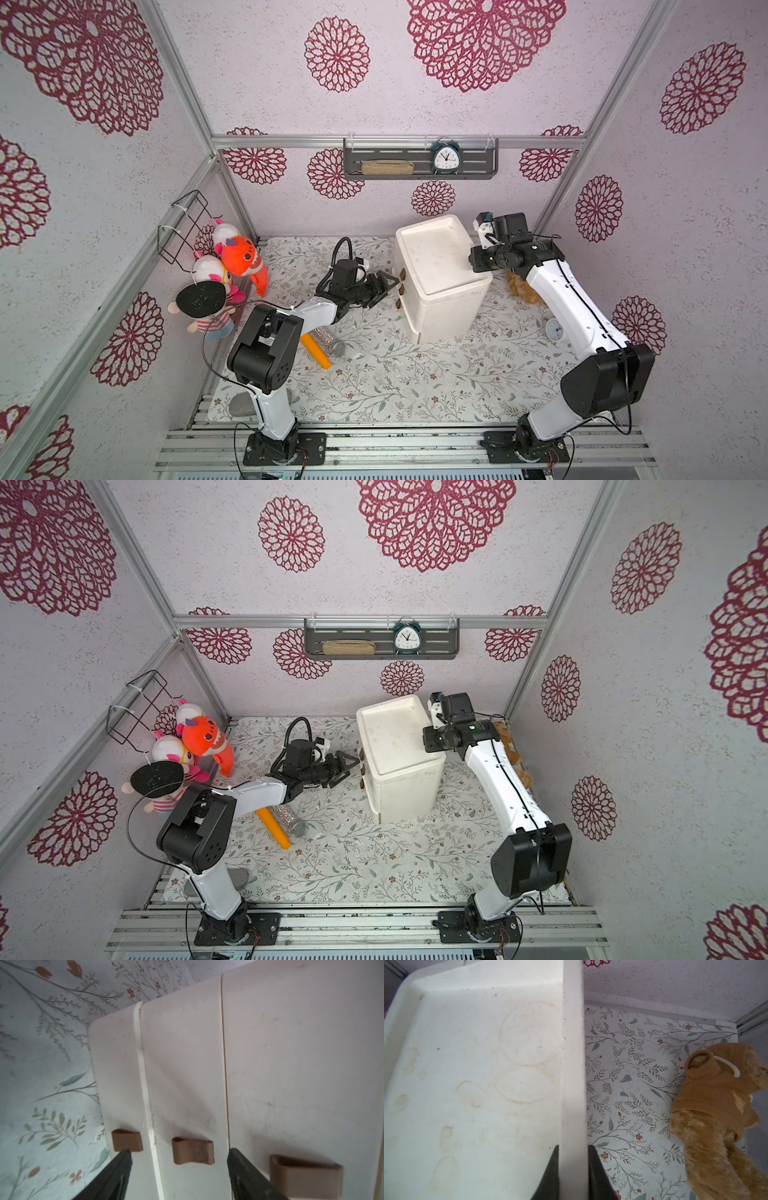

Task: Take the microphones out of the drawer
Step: Close the drawer of the storage box, then open the drawer in the storage box.

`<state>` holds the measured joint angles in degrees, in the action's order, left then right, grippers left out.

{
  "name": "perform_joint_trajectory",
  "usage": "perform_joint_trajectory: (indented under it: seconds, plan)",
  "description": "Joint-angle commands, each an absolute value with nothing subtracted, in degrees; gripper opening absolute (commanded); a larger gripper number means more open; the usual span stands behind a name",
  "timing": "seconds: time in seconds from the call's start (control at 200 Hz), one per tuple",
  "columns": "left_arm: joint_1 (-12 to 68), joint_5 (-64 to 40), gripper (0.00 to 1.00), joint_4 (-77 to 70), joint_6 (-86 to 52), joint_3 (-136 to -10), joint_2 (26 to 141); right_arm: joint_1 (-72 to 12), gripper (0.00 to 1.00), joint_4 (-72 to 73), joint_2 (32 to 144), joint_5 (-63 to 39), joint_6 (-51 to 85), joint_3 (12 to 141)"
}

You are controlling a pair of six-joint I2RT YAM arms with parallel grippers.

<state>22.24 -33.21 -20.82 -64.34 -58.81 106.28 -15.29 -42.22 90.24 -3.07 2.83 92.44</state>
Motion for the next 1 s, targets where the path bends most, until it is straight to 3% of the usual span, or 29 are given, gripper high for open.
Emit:
perform_joint_trajectory:
  seconds: [0.0,0.41,0.996]
  plan:
    - [21.89,-36.18,0.73,-33.38,-69.39,-58.69,109.97,-15.68,0.00,-37.42,88.40,-9.09,10.39,92.89]
    - [23.17,-37.62,0.50,-48.93,-77.63,-57.84,117.88,-15.63,0.00,-38.39,88.76,-8.09,8.62,93.55]
    - [26.26,-38.04,0.43,-59.33,-84.46,-55.83,120.01,-15.48,0.00,-39.72,90.62,-7.76,7.65,96.74]
